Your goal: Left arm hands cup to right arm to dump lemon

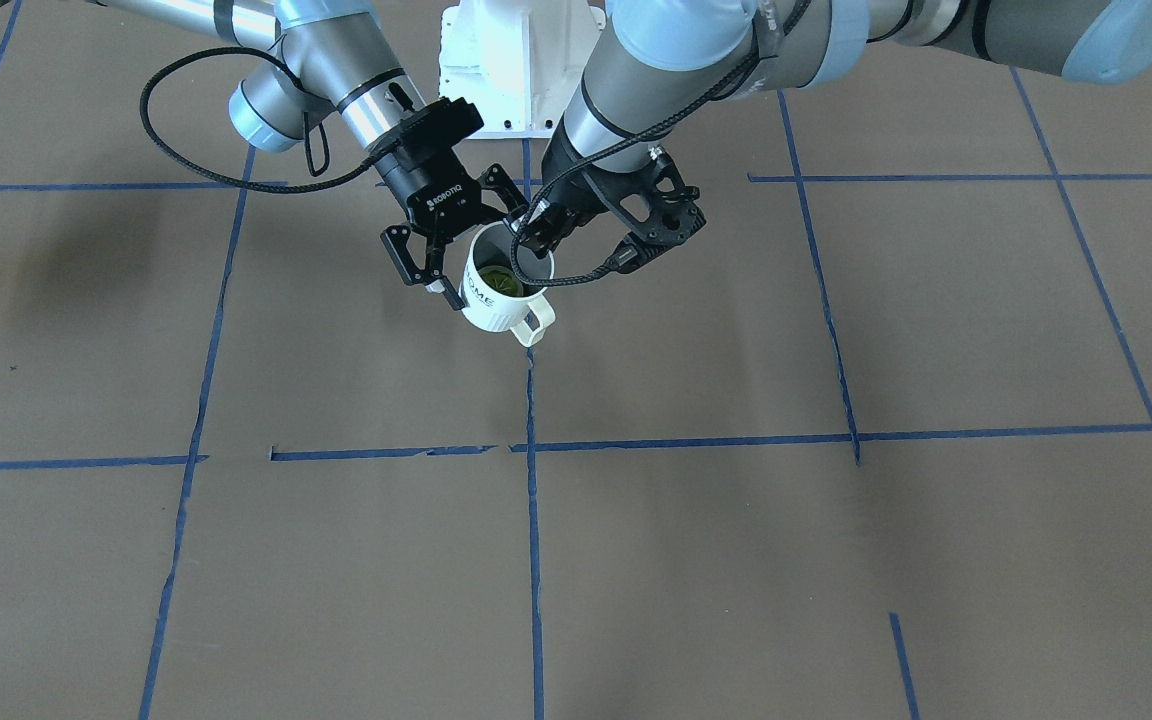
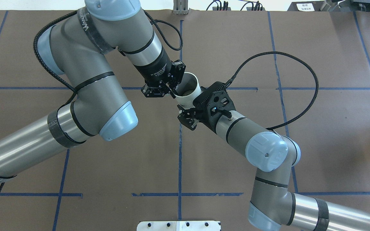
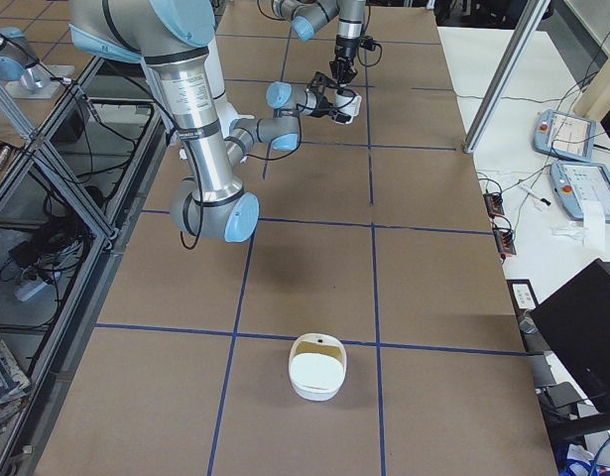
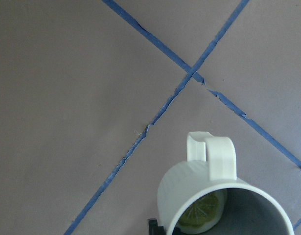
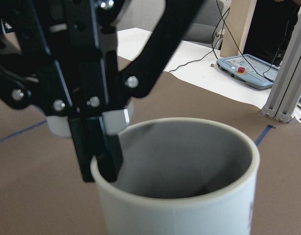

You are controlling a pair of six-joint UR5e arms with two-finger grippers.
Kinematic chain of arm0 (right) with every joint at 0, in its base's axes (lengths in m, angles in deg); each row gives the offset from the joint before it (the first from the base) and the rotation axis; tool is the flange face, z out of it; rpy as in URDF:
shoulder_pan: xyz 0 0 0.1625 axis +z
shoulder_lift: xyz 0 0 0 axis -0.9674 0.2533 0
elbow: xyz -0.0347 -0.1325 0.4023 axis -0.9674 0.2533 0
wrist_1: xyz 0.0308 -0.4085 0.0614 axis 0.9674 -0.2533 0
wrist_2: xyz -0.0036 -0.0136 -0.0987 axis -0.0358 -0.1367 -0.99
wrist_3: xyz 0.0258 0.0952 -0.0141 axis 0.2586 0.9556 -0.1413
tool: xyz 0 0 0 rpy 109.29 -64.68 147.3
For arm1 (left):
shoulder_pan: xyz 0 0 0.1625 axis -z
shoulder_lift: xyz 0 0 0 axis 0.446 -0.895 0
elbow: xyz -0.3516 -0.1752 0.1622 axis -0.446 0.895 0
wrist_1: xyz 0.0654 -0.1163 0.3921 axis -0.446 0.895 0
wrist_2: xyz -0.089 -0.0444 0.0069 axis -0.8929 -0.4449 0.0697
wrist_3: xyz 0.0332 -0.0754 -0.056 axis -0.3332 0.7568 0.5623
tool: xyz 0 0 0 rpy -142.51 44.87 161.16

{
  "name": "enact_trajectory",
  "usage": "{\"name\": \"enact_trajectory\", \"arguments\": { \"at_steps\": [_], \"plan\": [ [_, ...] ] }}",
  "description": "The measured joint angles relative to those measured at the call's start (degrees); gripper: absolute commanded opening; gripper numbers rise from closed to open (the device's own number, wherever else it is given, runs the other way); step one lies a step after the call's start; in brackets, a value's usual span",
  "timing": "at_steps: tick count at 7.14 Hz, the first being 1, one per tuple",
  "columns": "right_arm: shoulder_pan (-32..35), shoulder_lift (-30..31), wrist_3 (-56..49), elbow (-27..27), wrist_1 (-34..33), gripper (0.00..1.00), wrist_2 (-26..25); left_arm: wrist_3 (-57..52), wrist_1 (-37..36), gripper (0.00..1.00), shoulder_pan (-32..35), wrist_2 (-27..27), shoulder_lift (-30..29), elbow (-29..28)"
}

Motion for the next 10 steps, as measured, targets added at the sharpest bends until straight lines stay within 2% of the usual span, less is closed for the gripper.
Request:
{"name": "enact_trajectory", "arguments": {
  "at_steps": [2,4,5,6,7,8,10],
  "plan": [
    [0.0,0.0,0.0,0.0,0.0,0.94,0.0,0.0,1.1,0.0,0.0,0.0,0.1,0.0],
    [0.0,0.0,0.0,0.0,0.0,0.97,0.0,0.0,1.5,0.0,0.0,-0.1,0.1,0.1],
    [0.0,0.0,0.0,0.0,0.0,0.87,0.0,0.0,1.6,0.0,0.0,-0.2,0.1,0.2],
    [0.0,0.0,0.0,0.0,0.0,0.57,0.0,-0.1,1.6,0.1,0.0,-0.5,0.1,0.4],
    [0.0,0.0,0.0,0.0,0.1,0.36,0.0,-0.1,1.7,0.36,0.0,-1.3,0.1,0.5],
    [0.0,0.0,0.1,-0.1,0.1,0.21,0.1,-0.2,1.7,0.99,0.0,-1.9,0.2,0.7],
    [0.0,0.0,0.0,-0.4,0.2,0.21,0.1,-0.2,1.7,1.0,0.1,-2.2,0.4,1.2]
  ]
}}
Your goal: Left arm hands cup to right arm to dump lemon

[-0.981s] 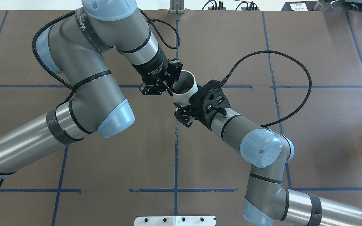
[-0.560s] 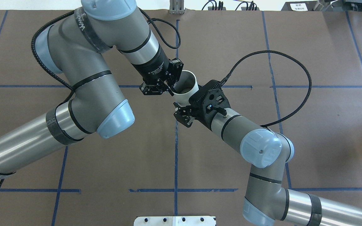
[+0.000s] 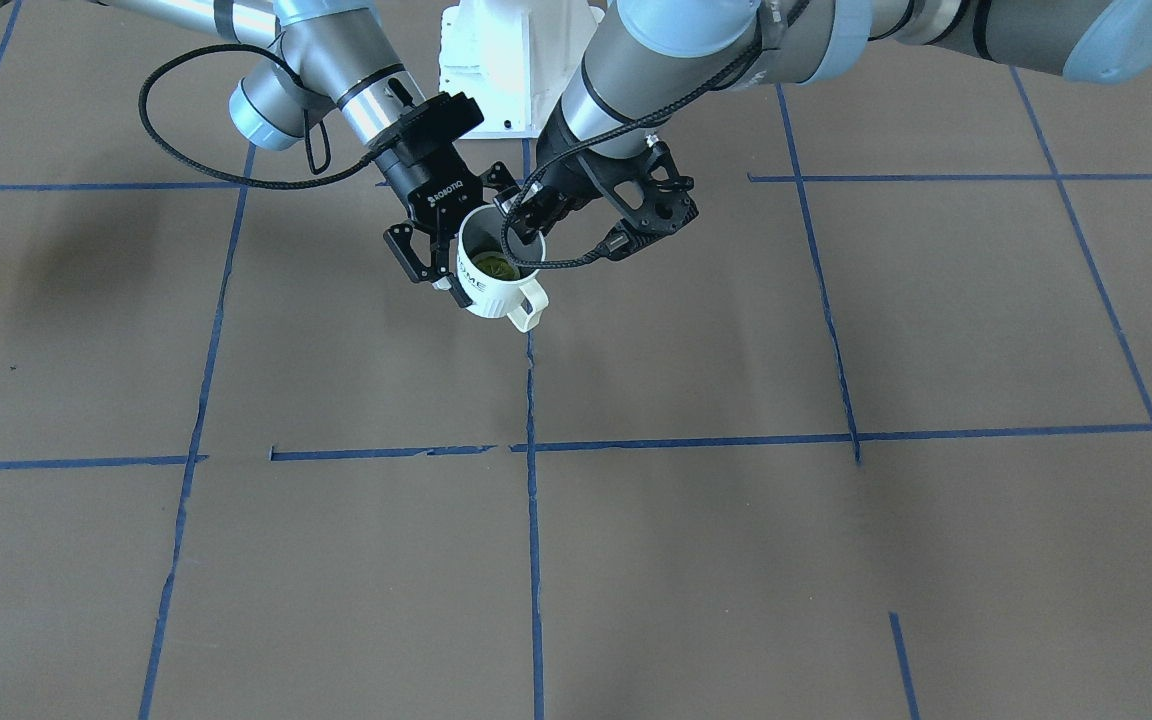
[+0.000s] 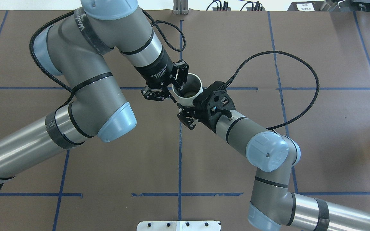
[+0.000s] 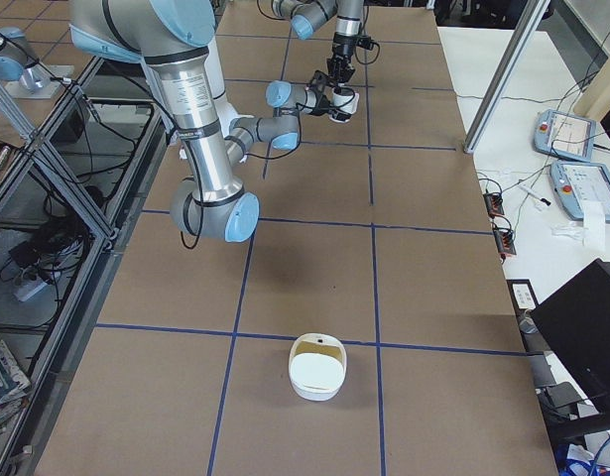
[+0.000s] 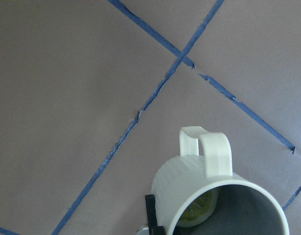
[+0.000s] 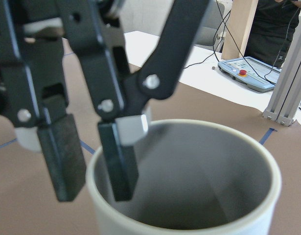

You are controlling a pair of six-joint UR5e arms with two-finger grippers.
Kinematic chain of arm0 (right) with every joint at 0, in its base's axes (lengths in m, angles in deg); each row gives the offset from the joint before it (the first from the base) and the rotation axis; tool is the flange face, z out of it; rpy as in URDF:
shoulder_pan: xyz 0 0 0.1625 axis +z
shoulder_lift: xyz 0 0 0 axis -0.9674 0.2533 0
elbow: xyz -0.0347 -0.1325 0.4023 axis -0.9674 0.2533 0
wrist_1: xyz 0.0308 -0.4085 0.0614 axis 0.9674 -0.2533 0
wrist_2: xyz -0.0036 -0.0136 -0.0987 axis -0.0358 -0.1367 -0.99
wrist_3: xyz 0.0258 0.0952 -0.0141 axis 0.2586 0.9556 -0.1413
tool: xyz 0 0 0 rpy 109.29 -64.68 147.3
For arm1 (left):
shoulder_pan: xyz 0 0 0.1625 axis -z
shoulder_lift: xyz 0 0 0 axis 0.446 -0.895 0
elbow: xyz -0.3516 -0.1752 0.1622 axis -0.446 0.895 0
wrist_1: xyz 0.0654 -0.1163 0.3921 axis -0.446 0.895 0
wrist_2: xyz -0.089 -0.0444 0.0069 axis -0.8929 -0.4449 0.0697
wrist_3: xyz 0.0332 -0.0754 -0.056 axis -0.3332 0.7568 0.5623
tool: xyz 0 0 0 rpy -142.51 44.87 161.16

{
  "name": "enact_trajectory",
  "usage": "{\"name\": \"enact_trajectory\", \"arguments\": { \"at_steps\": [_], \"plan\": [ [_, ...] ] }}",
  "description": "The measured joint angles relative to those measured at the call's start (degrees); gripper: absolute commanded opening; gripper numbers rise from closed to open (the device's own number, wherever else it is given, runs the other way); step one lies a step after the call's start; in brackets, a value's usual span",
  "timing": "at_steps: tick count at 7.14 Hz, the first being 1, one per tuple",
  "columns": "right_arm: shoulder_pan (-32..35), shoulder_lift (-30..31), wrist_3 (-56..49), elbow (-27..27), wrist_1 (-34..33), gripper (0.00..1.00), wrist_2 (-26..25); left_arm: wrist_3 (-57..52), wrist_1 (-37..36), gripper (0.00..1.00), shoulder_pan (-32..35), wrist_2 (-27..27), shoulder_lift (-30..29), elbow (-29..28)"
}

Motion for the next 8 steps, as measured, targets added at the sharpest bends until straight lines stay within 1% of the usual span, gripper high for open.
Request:
{"name": "enact_trajectory", "arguments": {
  "at_steps": [1,3,4,6,7,8],
  "plan": [
    [-0.1,0.1,0.0,0.0,0.0,0.21,0.0,-0.1,-0.1,1.0,0.8,-1.1,0.2,0.6],
    [-0.2,0.5,-0.2,0.0,0.0,0.21,0.0,-0.7,-0.2,1.0,5.8,-7.4,0.8,1.1],
    [-0.1,0.6,-0.2,0.1,-0.1,0.21,0.0,-2.6,-0.3,1.0,7.7,-9.3,2.5,1.3],
    [0.4,0.8,0.0,0.3,-0.2,0.22,-0.2,-13.8,-0.7,1.0,9.9,-9.8,8.9,1.6],
    [1.2,1.1,0.7,0.3,-0.2,0.22,-0.2,-21.4,-0.8,1.0,11.1,-8.9,12.6,2.1],
    [2.5,2.0,3.0,0.3,-0.2,0.22,-0.2,-30.0,-1.0,1.0,11.8,-7.0,16.5,2.9]
  ]
}}
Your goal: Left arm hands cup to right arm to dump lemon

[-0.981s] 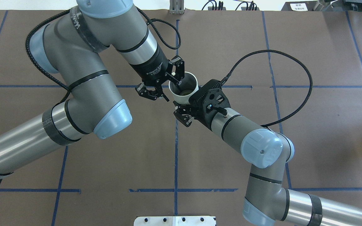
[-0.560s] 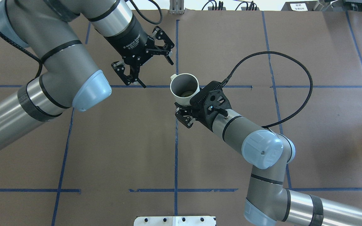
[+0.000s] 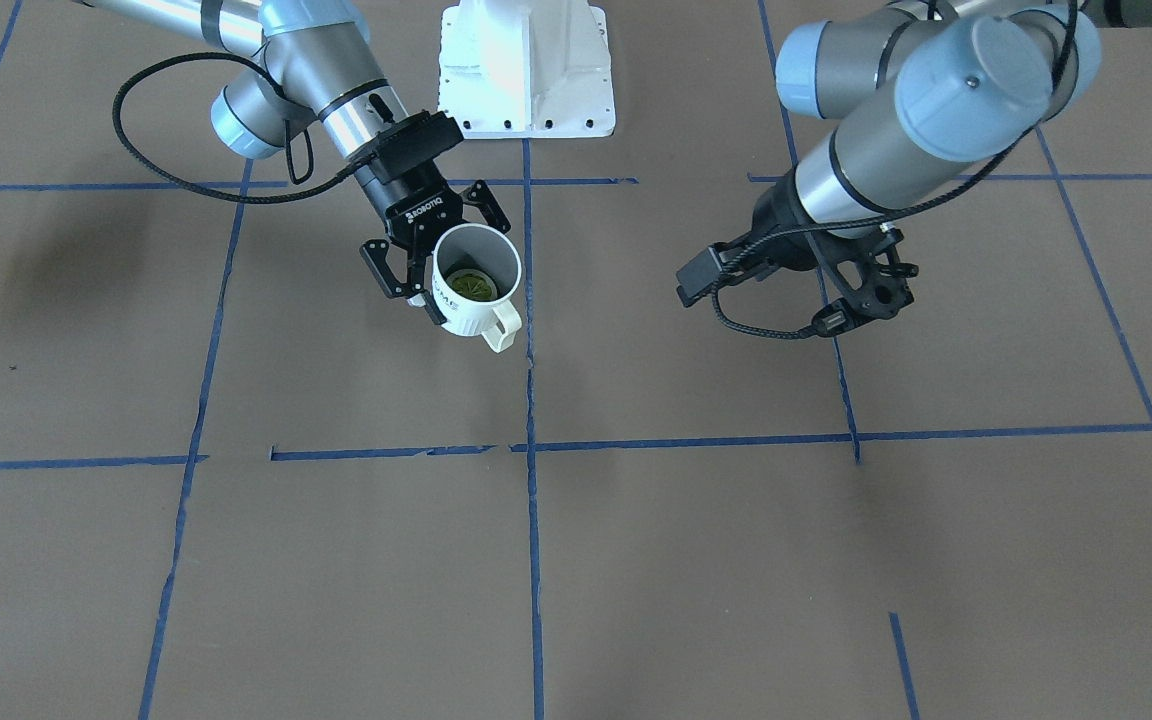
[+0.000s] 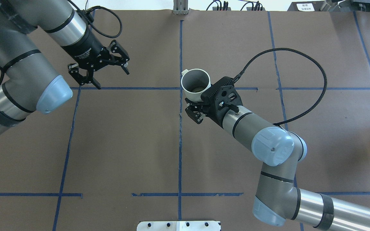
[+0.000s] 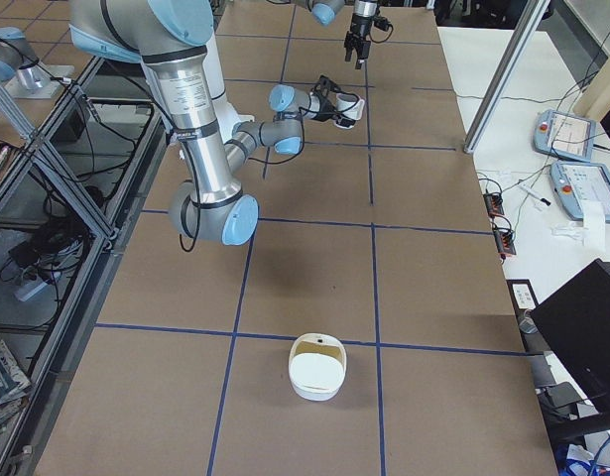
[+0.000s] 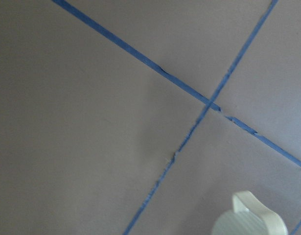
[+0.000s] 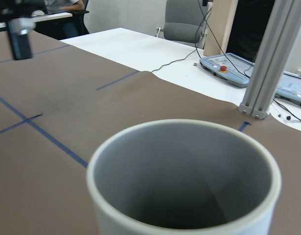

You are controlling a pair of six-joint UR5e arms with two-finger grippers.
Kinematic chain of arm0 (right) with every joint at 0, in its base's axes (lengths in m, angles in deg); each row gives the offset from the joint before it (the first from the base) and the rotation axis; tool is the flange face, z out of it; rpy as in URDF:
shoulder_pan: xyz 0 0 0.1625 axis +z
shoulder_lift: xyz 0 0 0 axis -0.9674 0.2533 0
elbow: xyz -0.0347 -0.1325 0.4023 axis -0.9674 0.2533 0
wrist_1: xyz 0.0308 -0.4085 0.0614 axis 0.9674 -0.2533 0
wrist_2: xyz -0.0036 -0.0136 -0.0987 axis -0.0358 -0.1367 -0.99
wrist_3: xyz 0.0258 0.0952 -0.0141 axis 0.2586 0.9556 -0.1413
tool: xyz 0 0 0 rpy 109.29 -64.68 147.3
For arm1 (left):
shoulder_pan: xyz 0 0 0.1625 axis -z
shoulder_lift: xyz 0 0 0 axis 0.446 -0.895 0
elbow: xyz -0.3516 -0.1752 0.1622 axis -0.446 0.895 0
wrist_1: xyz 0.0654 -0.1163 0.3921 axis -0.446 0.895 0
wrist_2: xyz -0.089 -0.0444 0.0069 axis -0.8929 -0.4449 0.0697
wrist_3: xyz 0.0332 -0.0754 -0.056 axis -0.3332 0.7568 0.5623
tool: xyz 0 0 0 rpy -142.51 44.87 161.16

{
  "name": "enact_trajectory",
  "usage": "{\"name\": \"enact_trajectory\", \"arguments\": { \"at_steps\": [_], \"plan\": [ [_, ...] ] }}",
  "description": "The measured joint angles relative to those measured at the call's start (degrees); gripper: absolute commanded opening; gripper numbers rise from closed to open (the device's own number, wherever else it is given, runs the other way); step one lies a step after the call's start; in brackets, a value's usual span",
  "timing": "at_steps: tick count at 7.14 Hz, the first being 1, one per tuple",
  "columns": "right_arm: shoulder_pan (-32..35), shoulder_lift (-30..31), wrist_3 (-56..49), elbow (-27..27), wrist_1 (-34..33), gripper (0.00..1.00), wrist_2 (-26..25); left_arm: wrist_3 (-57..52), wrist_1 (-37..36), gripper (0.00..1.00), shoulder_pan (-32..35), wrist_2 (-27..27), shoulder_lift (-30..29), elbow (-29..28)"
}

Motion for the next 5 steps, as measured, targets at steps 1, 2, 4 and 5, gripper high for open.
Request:
{"name": "enact_trajectory", "arguments": {
  "at_steps": [1,2,4,5],
  "plan": [
    [1.5,1.6,3.0,-0.4,0.0,0.22,0.1,-10.1,-0.1,1.0,0.8,2.9,4.3,1.5],
    [3.6,4.7,4.6,-1.9,0.1,0.22,0.5,-22.5,-0.1,1.0,2.4,5.3,9.4,3.3],
    [8.9,13.7,5.3,-7.8,0.2,0.22,5.1,-42.4,0.2,1.0,7.2,6.8,18.3,5.3],
    [12.5,19.4,5.1,-11.1,1.5,0.21,9.9,-47.5,0.4,1.0,9.0,7.0,20.7,5.4]
  ]
}}
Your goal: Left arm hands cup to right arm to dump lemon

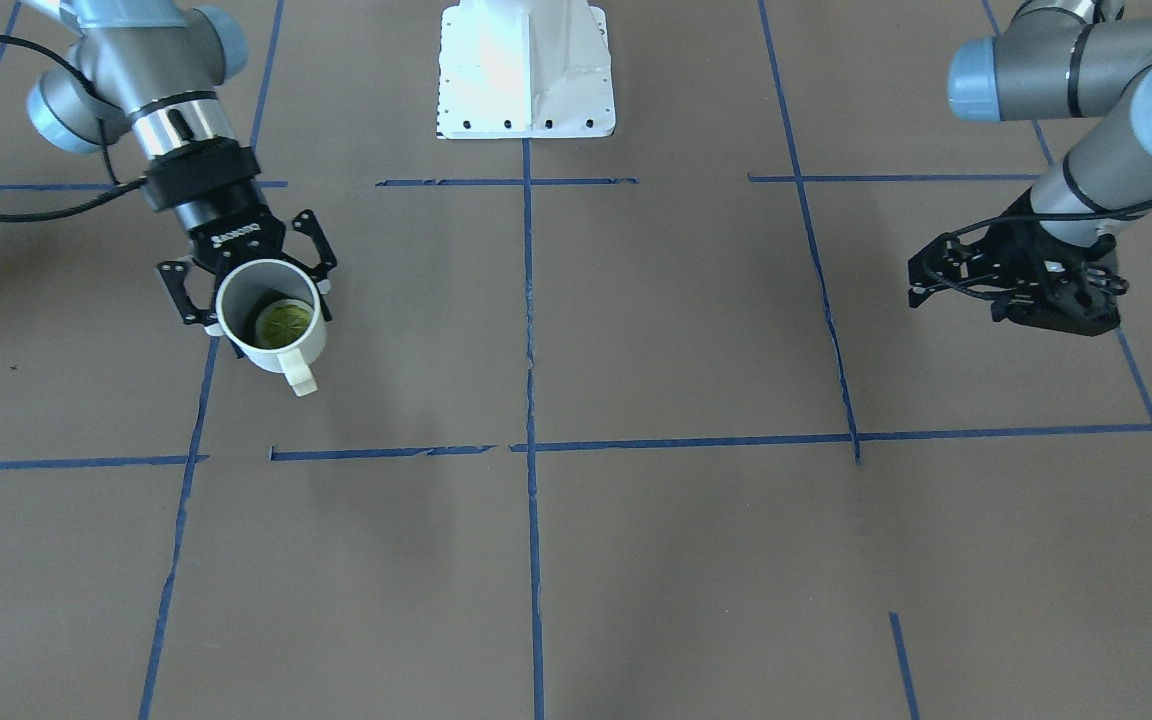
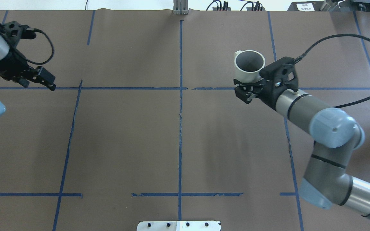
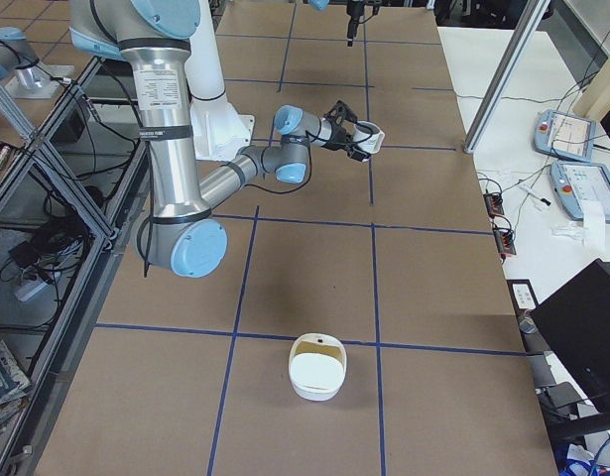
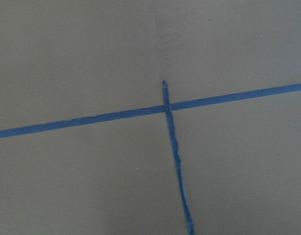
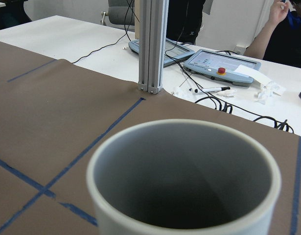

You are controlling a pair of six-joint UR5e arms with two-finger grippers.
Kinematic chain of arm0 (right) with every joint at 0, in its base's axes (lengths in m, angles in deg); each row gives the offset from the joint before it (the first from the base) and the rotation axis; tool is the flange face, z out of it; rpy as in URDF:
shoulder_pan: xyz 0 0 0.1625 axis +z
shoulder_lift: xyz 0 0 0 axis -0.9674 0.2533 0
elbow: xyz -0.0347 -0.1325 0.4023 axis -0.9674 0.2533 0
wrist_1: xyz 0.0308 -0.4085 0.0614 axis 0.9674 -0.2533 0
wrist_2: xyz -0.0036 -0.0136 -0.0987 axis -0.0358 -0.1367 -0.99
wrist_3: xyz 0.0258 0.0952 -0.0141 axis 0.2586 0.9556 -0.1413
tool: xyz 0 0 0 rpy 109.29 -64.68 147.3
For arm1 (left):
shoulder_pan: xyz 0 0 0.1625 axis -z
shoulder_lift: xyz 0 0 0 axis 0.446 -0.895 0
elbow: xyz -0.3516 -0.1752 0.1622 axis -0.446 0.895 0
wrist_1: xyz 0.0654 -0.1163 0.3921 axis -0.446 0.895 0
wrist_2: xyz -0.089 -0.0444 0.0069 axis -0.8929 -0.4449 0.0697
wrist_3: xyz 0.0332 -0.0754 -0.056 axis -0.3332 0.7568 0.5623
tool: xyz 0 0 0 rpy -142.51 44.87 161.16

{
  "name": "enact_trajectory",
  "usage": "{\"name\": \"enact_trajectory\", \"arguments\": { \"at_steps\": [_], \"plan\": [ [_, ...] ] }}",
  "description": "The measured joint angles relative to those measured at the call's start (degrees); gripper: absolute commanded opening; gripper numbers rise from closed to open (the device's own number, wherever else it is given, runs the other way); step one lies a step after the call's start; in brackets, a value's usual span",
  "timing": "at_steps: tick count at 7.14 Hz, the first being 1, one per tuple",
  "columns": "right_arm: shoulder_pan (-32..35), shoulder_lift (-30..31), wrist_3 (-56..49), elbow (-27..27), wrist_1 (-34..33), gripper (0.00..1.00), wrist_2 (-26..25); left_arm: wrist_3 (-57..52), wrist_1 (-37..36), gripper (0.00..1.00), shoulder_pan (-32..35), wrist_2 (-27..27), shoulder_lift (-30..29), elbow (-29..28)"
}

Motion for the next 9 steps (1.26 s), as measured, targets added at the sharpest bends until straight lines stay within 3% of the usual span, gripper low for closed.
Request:
{"name": "enact_trajectory", "arguments": {
  "at_steps": [2,4,5,7,9],
  "plan": [
    [7.2,12.7,-0.2,-2.8,10.6,0.22,9.7,-2.7,0.1,1.0,1.0,0.1,1.4,-0.5],
    [13.1,23.9,0.2,-0.2,26.4,0.21,16.7,-2.8,0.1,1.0,1.0,0.0,1.6,-0.7],
    [14.3,27.4,0.4,5.5,37.3,0.21,17.5,-2.8,0.1,1.0,1.0,0.0,1.6,-0.8],
    [15.4,30.1,3.1,23.8,62.4,0.19,17.6,-2.3,0.1,1.0,0.9,0.0,1.5,-0.7],
    [16.5,30.0,16.0,35.7,78.6,0.19,17.5,-2.1,0.1,1.0,0.9,0.0,1.4,-0.6]
  ]
}}
